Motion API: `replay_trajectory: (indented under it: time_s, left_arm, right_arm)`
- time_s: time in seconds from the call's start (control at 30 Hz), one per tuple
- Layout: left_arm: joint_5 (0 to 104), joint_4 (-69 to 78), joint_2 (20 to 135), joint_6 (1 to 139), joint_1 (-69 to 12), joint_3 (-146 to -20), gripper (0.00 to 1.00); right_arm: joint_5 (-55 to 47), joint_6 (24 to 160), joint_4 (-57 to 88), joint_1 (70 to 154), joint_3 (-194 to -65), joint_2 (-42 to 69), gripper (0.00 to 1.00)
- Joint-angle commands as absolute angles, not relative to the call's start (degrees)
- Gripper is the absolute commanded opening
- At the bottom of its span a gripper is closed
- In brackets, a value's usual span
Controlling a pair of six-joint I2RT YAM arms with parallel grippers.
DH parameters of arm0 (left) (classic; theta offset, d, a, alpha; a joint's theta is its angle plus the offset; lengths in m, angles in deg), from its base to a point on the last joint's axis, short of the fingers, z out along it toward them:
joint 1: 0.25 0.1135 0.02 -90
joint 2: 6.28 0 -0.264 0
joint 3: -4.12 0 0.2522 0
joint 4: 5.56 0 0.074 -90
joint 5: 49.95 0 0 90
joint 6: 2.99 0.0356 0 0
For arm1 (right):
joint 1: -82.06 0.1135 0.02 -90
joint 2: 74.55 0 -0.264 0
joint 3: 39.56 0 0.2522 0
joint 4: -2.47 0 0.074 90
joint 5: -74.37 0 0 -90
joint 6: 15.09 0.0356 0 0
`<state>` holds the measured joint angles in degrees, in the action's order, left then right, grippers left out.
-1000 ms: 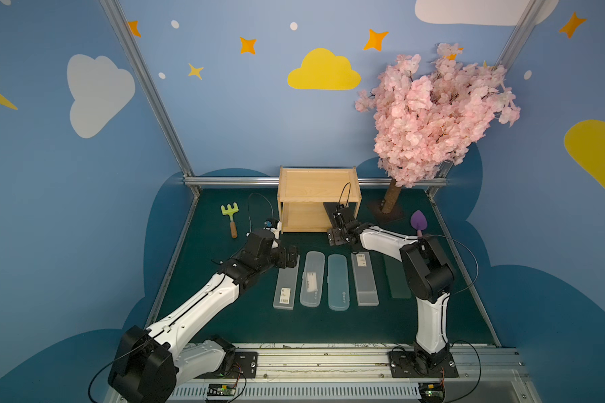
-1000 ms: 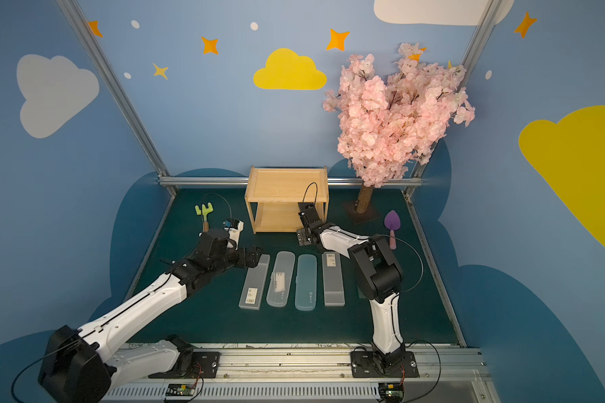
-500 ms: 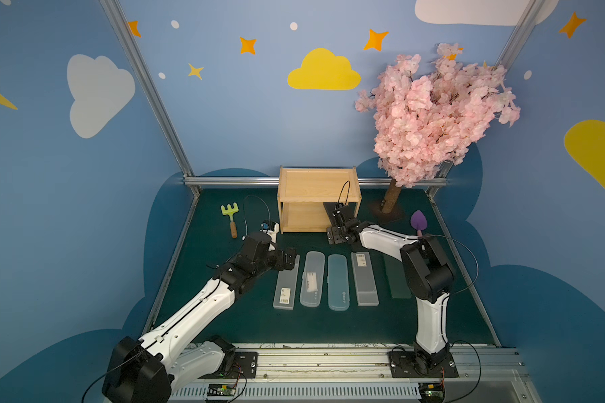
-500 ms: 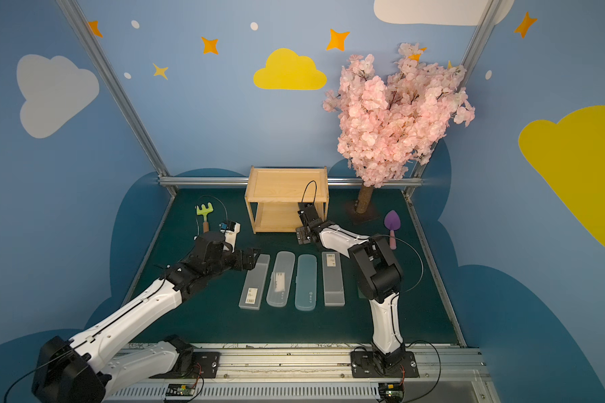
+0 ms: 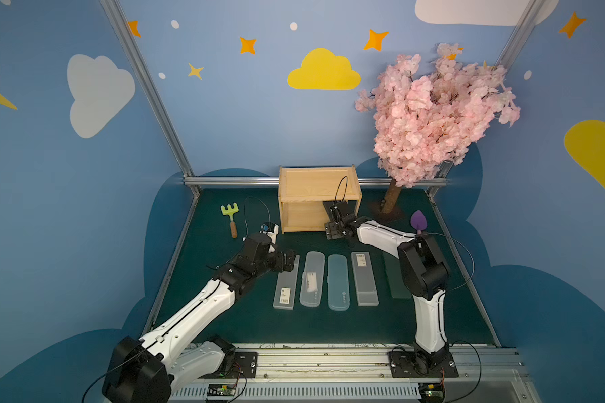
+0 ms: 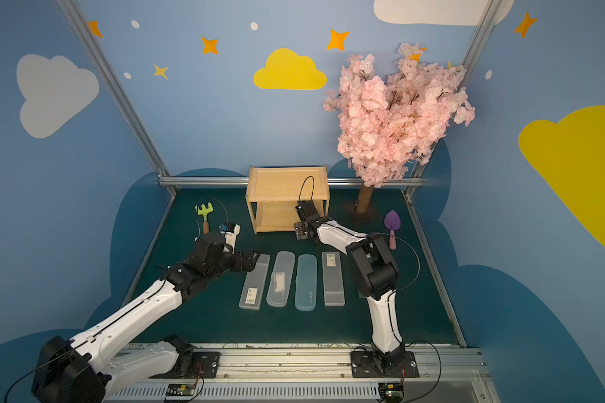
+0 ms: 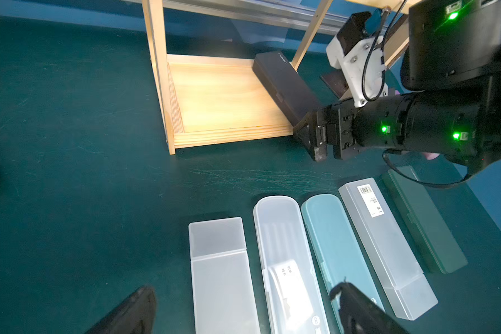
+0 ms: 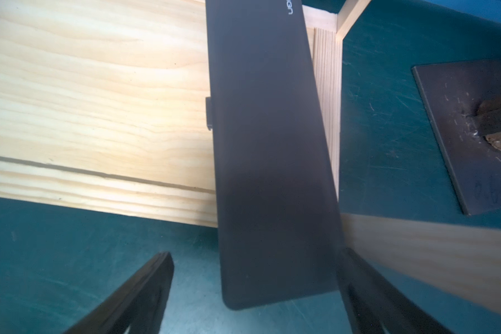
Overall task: Remove the pencil cases from the shelf
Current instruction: Pick up the pencil case from the shelf.
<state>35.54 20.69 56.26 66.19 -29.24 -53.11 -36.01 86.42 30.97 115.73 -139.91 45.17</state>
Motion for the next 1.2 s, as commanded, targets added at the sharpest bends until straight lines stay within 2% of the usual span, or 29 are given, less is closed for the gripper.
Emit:
replay_trajectory:
  time_s: [0.0,0.33,1.17]
  left_arm:
    - [35.05,21.13,55.02,66.71,-29.10,-52.44,1.00]
    - [35.12,20.94,54.56,66.68,-28.99,-52.03,1.00]
    - [34.54,21.43,53.61,66.97,-28.99,-51.93,1.00]
  right_arm:
    - [-37.04,87.43,33.28,116.00,-141.36,46.19,0.93]
    - [-40.95,87.31,33.12,116.31,-138.44,44.39,0.97]
    - [-38.73,86.55,37.65,116.13,-144.02,47.82,0.97]
